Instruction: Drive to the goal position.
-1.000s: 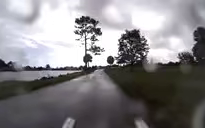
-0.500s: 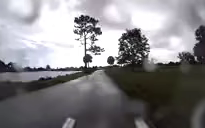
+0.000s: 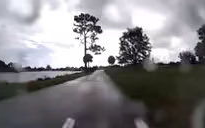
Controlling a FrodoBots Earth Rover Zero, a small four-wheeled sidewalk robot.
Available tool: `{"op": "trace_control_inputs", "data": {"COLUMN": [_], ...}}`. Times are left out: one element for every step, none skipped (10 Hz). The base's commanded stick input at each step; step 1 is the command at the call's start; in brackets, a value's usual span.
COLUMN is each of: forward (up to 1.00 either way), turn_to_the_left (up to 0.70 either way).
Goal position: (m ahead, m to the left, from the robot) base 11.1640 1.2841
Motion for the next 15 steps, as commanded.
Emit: {"op": "trace_control_inputs", "data": {"forward": [1.00,1.00,1.00,1.00,1.00,1.00,1.00,1.00,1.00,1.00,1.00,1.00,1.00,1.00,1.00], "turn_to_the_left": [0.00,0.00,0.00,0.00,0.00,0.00,0.00,0.00,0.00,0.00,0.00,0.00,0.00,0.00,0.00]}}
